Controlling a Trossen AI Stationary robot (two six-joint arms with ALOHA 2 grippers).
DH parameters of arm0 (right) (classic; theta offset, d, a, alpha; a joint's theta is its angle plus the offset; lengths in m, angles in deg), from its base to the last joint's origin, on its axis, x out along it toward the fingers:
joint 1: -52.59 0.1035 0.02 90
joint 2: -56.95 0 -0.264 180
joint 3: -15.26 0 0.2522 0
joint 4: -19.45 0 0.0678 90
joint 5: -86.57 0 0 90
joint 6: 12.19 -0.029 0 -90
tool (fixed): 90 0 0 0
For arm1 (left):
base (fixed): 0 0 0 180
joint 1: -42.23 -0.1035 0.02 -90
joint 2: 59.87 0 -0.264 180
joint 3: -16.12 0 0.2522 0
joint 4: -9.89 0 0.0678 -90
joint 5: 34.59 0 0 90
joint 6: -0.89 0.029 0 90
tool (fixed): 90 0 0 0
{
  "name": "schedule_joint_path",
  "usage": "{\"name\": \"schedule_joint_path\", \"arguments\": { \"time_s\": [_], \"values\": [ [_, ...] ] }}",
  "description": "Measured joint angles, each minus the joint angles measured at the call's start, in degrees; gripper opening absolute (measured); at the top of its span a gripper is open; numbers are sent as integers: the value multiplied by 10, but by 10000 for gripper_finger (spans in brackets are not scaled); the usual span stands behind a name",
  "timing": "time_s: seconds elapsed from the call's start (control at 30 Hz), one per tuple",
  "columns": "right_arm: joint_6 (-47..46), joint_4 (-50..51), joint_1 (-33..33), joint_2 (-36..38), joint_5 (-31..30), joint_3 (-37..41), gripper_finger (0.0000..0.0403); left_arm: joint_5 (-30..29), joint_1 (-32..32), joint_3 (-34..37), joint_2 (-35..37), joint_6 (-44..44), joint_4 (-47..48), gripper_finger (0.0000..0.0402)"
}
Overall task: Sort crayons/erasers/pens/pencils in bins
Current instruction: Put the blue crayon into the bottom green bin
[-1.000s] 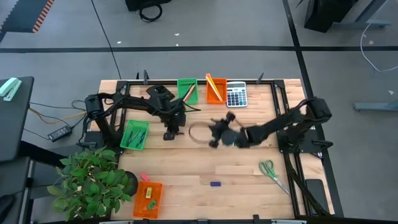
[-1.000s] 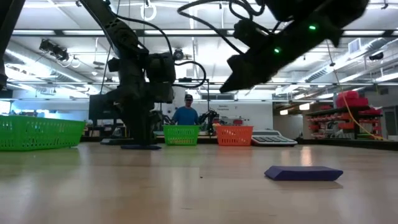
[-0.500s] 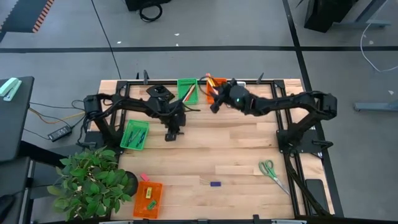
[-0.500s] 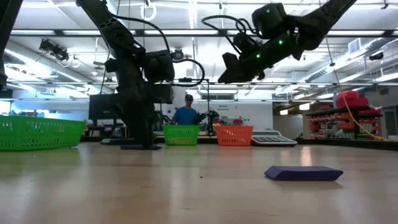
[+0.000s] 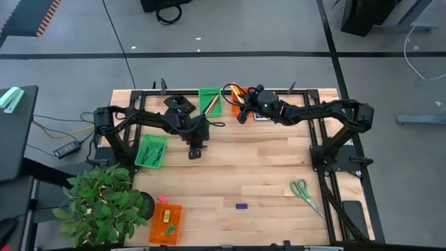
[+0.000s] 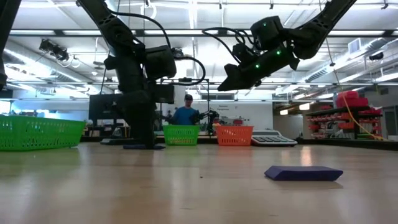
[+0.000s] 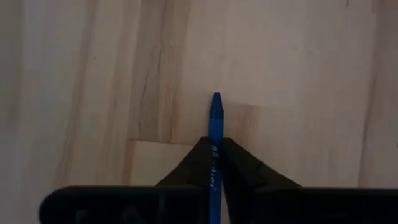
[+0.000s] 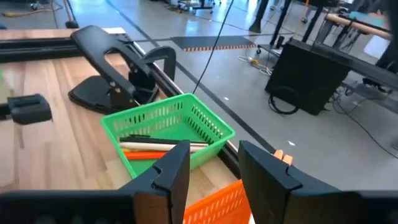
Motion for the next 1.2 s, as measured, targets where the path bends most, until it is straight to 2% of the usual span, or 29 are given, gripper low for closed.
{"name": "schedule_joint_path", "arguments": {
  "time_s": [0.13,0.27,0.47,0.77,0.97,1.2],
  "values": [
    [8,3,0,0,21,0,142,-8,9,0,12,-27,5,37],
    [18,1,0,0,30,0,142,-9,15,4,30,-54,18,23],
    [-16,15,4,0,35,0,142,-4,16,2,59,-112,31,25],
    [8,101,31,0,53,0,142,-7,16,2,163,-220,76,10],
    [32,123,38,0,53,0,142,-31,16,1,236,-264,108,6],
    [57,123,35,0,54,0,142,-33,25,1,257,-322,111,19]
  ]
}}
